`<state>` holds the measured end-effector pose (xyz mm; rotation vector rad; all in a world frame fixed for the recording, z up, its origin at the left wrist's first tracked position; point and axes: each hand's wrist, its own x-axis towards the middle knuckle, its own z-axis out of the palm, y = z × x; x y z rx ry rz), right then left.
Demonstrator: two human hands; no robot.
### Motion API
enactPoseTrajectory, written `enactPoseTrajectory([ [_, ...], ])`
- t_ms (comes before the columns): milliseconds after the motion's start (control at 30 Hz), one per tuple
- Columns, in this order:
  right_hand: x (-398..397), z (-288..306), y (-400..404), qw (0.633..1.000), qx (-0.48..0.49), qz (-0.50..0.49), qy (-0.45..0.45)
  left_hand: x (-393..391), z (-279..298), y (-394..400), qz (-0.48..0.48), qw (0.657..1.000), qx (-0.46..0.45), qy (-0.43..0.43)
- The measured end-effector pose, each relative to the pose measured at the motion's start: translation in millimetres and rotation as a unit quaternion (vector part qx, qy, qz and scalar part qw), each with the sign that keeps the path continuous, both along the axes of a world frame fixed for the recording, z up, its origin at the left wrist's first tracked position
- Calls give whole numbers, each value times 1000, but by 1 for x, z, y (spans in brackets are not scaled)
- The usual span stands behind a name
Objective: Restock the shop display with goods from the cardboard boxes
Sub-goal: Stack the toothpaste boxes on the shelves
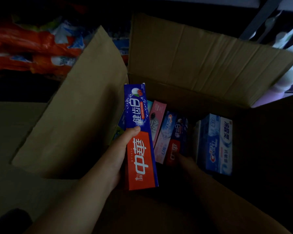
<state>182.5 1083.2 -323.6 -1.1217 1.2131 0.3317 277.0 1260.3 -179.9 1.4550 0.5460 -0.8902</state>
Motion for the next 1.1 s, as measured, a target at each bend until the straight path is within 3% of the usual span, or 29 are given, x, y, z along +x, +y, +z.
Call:
enactPoseTrajectory([
  [133,-10,64,5,1000,3,-17,1,12,13,-3,9,999,-41,27],
  [333,-13,215,33,999,25,-31,-9,9,76,14,-20,998,-14,64],
  [600,-3,435,78,993,80,-37,-77,4,261,63,-56,995,-82,27],
  [867,-23,654,77,984,35,96,-148,-7,442,73,-23,995,-99,5],
  [1100,-39,738,72,962,13,161,-219,-26,588,67,1,995,-104,4],
])
